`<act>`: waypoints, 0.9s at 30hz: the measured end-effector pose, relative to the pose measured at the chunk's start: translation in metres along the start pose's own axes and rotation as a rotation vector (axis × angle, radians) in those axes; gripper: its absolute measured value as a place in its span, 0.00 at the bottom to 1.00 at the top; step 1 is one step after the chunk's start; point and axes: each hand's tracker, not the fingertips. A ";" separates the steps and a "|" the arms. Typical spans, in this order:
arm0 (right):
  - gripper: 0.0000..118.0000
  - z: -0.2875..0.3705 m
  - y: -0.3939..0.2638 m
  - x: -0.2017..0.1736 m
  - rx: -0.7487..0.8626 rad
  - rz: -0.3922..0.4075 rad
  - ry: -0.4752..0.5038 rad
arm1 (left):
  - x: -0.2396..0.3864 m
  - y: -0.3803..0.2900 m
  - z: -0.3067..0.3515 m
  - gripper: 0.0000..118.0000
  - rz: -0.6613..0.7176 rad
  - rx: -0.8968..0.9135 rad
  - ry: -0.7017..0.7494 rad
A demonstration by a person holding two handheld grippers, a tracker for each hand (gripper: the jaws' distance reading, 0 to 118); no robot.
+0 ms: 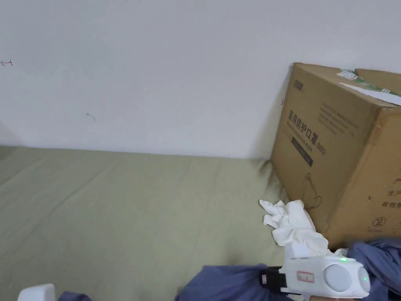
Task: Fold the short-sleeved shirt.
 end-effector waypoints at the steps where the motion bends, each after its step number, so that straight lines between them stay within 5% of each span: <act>1: 0.01 0.022 0.008 0.000 0.038 -0.021 0.014 | 0.001 0.010 0.013 0.00 -0.013 0.031 0.002; 6: 0.01 0.140 0.055 -0.005 0.189 -0.084 0.033 | 0.005 0.063 0.091 0.00 -0.014 0.189 -0.031; 16: 0.01 0.352 0.107 -0.047 0.457 -0.050 0.072 | 0.020 0.165 0.259 0.00 -0.083 0.491 -0.063; 27: 0.01 0.372 0.132 -0.074 0.479 0.009 0.094 | 0.018 0.208 0.300 0.00 -0.106 0.556 -0.033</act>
